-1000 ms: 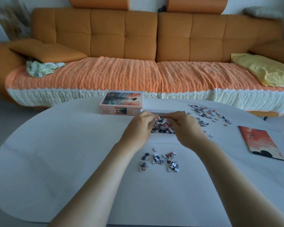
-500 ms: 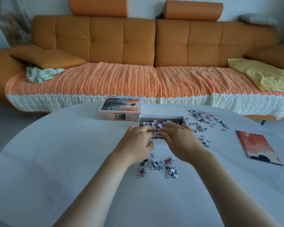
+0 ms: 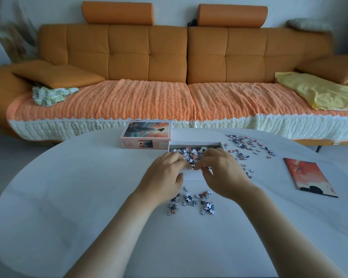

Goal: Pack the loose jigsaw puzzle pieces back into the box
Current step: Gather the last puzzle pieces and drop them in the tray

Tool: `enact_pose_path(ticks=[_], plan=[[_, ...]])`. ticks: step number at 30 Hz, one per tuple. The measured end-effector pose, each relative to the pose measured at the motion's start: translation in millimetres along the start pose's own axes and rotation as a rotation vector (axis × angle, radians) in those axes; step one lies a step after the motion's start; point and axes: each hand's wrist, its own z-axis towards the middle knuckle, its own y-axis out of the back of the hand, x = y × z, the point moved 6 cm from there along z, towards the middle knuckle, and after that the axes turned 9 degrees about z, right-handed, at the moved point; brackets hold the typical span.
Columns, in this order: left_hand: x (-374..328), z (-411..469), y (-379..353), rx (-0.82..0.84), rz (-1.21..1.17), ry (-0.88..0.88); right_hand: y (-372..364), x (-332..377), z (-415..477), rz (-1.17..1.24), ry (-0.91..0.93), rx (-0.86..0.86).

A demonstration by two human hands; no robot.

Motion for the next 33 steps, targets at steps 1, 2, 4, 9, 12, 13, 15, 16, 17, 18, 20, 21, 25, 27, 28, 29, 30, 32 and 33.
enact_pose_path(ticks=[1,2,4,9,12,13,15,16,17,18,20,21,25,27,28,29,30,32,33], plan=[[-2.5,-3.6,2.6,0.003,-0.027,0.003,1.3,2.8,-2.8,0.01,-0.016,0.043],[-5.1,-7.3,3.4,0.018,-0.043,0.0,1.0,4.4,-6.5,0.03,-0.04,0.106],[-12.3,-13.4,2.7,0.038,-0.02,-0.039,-3.1,3.8,-16.5,0.036,-0.092,0.246],[-17.5,-33.3,-19.4,0.264,-0.012,0.007,-10.5,-5.9,-44.8,0.032,-0.295,0.551],[-22.3,-38.7,-24.7,0.315,-0.085,0.032,-11.7,-6.8,-51.4,0.05,-0.337,0.583],[-25.0,-38.7,-24.7,0.315,-0.125,0.035,-12.4,-6.9,-51.3,0.053,-0.342,0.554],[-29.5,-38.3,-24.9,0.323,-0.179,0.037,-14.0,-5.2,-49.5,0.075,-0.346,0.481],[-29.7,-38.3,-24.9,0.333,-0.204,0.044,-15.0,-3.8,-48.5,0.087,-0.35,0.455],[-28.0,-38.4,-23.7,0.348,-0.231,0.065,-16.2,-3.3,-48.1,0.099,-0.361,0.444],[-24.2,-38.5,-21.8,0.363,-0.256,0.095,-16.6,-3.2,-48.0,0.113,-0.373,0.438],[-12.4,-39.2,-14.7,0.379,-0.266,0.149,-14.8,-4.2,-48.7,0.136,-0.393,0.44],[-5.1,-40.8,-11.8,0.393,-0.241,0.164,-12.6,-6.2,-50.1,0.144,-0.41,0.453],[13.2,-53.8,-9.6,0.522,-0.157,0.212,-8.9,-13.0,-54.0,0.079,-0.433,0.535],[9.8,-53.1,-11.0,0.505,-0.174,0.209,-13.2,-9.5,-51.7,0.073,-0.413,0.512],[5.7,-51.2,-11.8,0.483,-0.187,0.2,-16.9,-7.5,-50.2,0.081,-0.402,0.494],[1.2,-49.1,-13.0,0.464,-0.201,0.192,-21.1,-6.1,-48.9,0.084,-0.398,0.485],[-2.6,-47.2,-14.3,0.451,-0.211,0.186,-24.1,-4.1,-47.7,0.086,-0.394,0.479],[-6.4,-43.7,-15.8,0.44,-0.212,0.183,-25.8,-2.2,-45.3,0.076,-0.392,0.483],[-5.9,-42.7,-16.4,0.44,-0.214,0.19,-24.7,-2.4,-44.3,0.066,-0.396,0.488]])
